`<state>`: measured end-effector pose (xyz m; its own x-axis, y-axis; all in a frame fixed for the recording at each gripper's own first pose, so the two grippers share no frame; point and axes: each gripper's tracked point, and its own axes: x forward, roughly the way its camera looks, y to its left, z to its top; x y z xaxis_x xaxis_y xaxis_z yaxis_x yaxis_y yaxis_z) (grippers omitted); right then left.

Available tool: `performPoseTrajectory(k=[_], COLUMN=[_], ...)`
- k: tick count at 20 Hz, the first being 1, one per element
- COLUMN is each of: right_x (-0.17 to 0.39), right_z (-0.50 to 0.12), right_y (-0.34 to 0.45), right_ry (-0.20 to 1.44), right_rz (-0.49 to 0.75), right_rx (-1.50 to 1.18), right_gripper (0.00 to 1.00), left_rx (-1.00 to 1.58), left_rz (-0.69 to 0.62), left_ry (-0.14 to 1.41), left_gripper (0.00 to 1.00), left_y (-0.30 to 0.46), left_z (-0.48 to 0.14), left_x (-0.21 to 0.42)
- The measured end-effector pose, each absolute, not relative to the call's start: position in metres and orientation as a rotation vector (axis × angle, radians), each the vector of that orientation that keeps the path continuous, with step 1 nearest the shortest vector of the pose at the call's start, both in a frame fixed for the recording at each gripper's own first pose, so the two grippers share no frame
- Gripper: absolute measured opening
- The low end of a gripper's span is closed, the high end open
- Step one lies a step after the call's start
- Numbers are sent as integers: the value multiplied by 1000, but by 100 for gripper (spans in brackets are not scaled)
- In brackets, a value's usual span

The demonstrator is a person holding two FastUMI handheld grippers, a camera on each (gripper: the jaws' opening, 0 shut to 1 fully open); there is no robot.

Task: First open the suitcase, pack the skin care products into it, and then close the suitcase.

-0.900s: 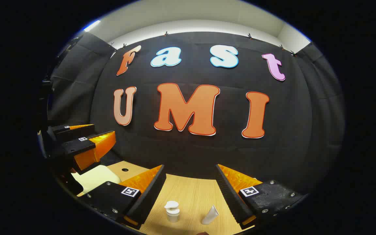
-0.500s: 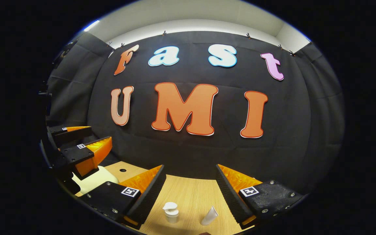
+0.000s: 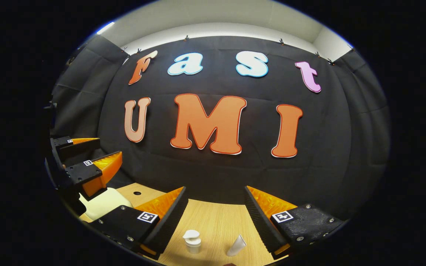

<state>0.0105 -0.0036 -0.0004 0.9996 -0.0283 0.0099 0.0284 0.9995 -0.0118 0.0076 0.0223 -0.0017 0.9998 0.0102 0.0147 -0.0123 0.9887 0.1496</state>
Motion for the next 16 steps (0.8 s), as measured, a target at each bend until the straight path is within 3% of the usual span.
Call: performPoseTrajectory(k=[16], right_x=[20], right_z=[-1], right_y=[-39], right_ry=[0], right_rz=[-97], right_rx=[-63], right_gripper=[96], left_rx=[528], left_rz=[-110], left_ry=[333], left_gripper=[99], left_y=[47], left_z=[-100], left_x=[-42])
